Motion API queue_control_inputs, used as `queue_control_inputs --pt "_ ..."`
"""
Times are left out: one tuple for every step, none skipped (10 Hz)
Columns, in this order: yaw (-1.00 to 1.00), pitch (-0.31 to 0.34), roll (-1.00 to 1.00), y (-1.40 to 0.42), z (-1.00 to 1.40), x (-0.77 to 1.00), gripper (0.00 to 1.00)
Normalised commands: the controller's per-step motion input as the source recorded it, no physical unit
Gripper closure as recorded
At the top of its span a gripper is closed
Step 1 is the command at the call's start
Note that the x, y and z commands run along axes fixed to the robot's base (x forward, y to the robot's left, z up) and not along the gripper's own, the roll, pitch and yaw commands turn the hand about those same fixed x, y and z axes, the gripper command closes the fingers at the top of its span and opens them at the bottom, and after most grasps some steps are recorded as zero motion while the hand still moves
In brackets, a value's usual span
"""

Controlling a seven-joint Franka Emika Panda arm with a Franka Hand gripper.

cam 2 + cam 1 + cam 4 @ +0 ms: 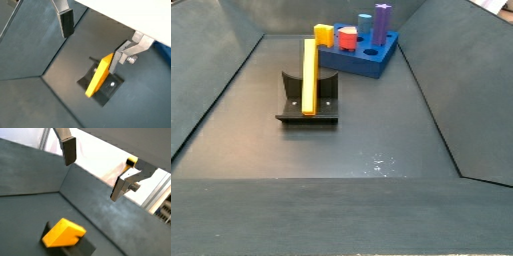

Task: Pick up the double-square object. Move up. Place the double-square object on the fixture. Regrasp the double-square object. Move to above the board. Insert the double-square object.
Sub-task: Regrasp the double-square object.

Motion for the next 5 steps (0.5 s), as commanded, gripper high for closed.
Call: queue_control_inputs --pt "0.22 0.217 0.94 -0.05 -0.01 0.12 0.00" --pt "0.23 0.199 0.82 -0.05 -0.01 0.12 0.00" --pt "0.24 0.154 0.58 -0.06 -0.01 0.13 0.00" --pt "0.25 0.126 0.41 -0.06 -0.01 0.13 0.00" --pt "0.24 0.081 0.23 -0.04 -0.01 0.13 0.00"
